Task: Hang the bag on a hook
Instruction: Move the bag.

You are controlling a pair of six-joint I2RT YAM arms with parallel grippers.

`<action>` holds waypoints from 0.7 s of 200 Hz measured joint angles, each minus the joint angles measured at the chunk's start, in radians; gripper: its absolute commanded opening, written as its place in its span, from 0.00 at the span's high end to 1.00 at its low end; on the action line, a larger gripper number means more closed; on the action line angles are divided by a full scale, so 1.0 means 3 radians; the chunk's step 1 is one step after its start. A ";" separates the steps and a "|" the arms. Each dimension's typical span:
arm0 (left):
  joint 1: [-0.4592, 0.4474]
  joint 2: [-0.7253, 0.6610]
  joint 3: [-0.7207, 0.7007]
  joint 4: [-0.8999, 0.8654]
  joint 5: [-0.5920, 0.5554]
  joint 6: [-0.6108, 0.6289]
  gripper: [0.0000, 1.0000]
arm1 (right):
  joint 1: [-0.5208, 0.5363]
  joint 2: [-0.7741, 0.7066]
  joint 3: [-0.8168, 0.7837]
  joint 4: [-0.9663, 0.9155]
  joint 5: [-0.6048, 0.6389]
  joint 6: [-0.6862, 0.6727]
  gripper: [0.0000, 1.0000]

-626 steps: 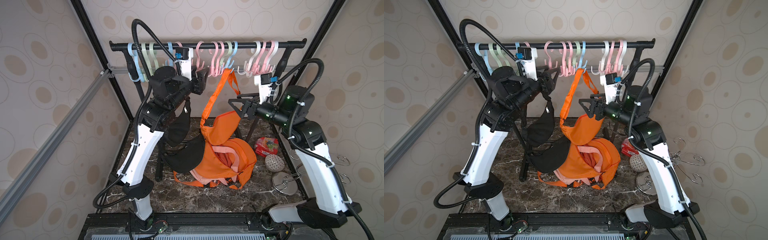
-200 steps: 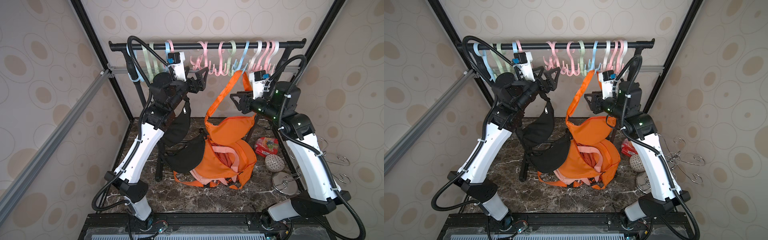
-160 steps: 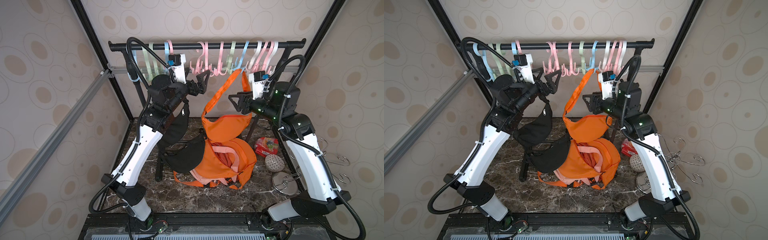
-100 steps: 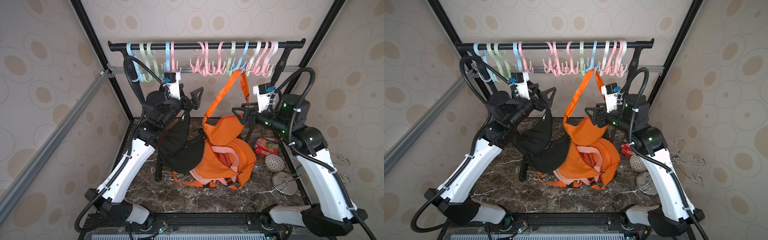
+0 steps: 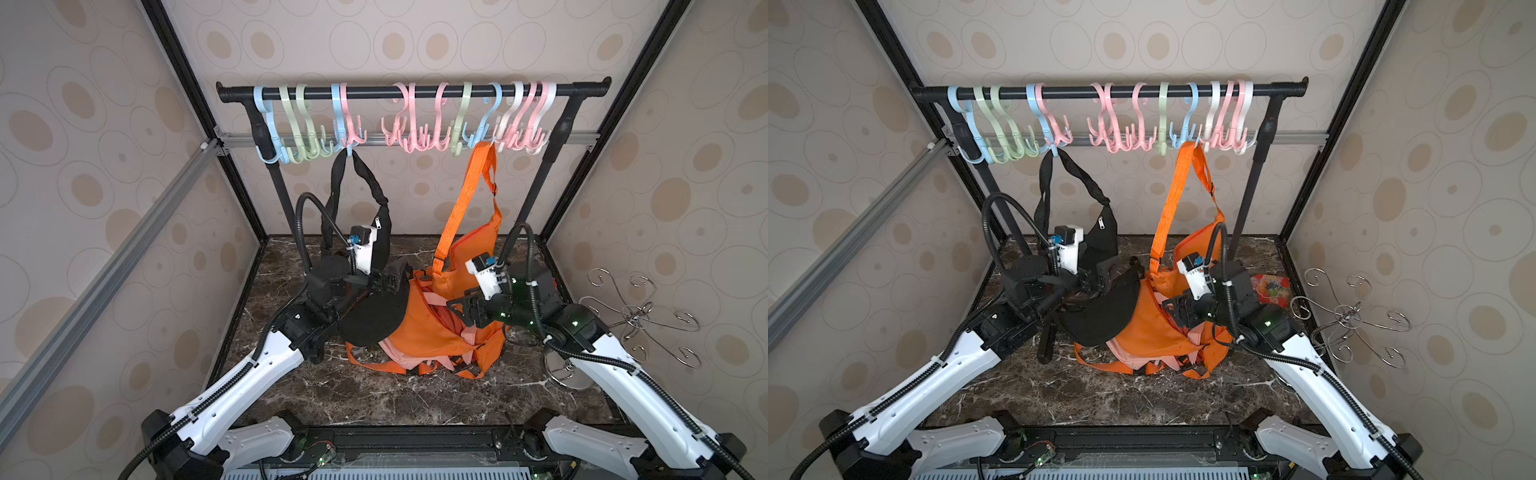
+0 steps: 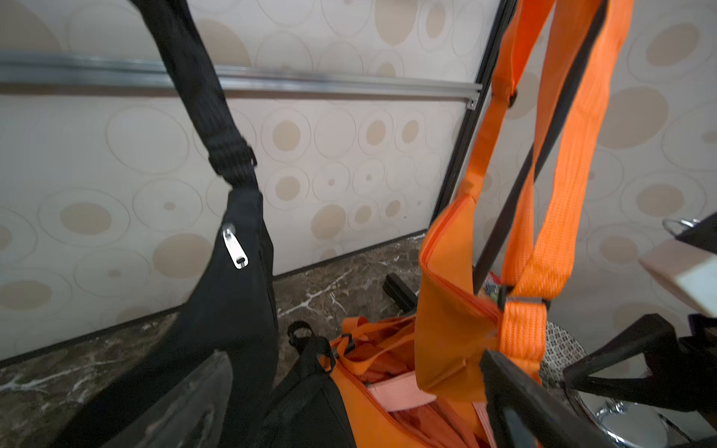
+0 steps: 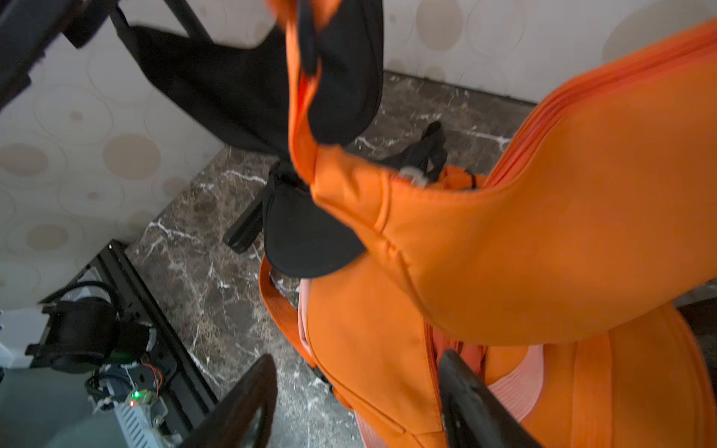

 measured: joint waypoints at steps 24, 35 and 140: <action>-0.0029 -0.0253 -0.0547 -0.0025 -0.0100 -0.0161 0.00 | 0.0299 0.0038 -0.0280 0.0117 0.0079 0.0097 0.35; 0.0031 -0.0337 -0.0724 -0.0098 -0.0114 -0.0272 0.00 | 0.0395 0.0109 -0.0366 0.0195 0.0088 0.0148 0.35; 0.1652 -0.0702 -0.1869 -0.0217 0.0675 -0.1429 0.00 | 0.0601 0.1700 0.0055 0.1006 0.0262 0.1001 0.33</action>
